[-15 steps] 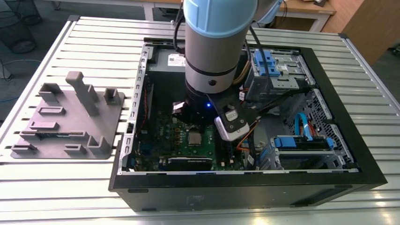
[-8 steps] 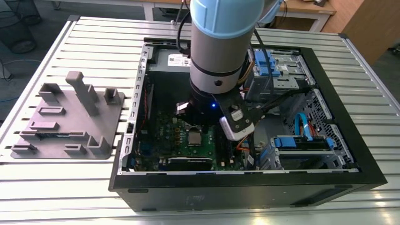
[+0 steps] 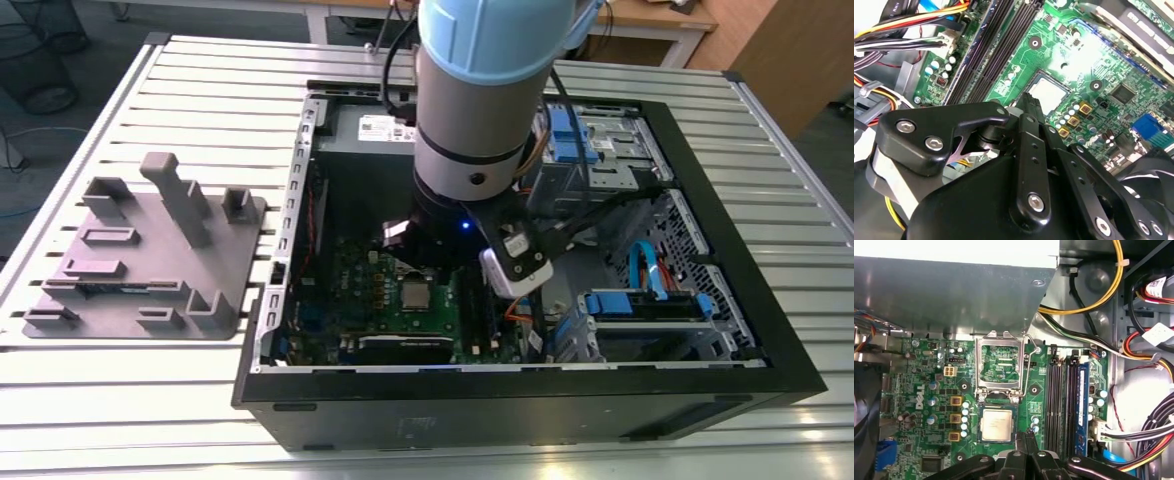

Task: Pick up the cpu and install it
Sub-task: 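Close the cpu cover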

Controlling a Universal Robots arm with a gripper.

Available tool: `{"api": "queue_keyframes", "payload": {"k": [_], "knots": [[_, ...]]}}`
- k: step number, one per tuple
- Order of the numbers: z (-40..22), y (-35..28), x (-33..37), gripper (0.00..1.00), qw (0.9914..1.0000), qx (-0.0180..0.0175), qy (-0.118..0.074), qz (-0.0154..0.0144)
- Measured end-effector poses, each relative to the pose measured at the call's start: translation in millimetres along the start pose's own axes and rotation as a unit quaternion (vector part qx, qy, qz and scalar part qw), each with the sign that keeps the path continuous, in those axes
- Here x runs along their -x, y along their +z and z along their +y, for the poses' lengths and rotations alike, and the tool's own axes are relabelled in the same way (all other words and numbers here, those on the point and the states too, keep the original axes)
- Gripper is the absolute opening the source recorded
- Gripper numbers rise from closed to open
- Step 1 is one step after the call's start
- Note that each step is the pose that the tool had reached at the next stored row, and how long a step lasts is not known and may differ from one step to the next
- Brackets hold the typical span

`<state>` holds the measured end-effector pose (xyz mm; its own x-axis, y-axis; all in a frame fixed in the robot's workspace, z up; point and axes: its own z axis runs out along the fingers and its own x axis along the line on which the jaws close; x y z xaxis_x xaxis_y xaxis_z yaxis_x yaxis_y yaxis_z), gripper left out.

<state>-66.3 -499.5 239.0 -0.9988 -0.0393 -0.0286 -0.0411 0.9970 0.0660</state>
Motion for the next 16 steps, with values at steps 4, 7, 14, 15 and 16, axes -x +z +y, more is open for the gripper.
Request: {"api": "queue_keyframes", "payload": {"k": [4,7,14,15,16], "knots": [[0.4,0.8,2.7,0.11,0.99996,0.0002,-0.009,0.0006],[1.1,1.3,5.1,0.11,0.99990,0.0004,-0.014,0.0010],[9.1,2.7,7.3,0.11,0.99986,0.0004,-0.017,0.0012],[9.8,3.1,8.1,0.11,0.99986,0.0004,-0.017,0.0011],[10.5,3.6,9.3,0.11,0.99986,0.0005,-0.017,0.0011]]}}
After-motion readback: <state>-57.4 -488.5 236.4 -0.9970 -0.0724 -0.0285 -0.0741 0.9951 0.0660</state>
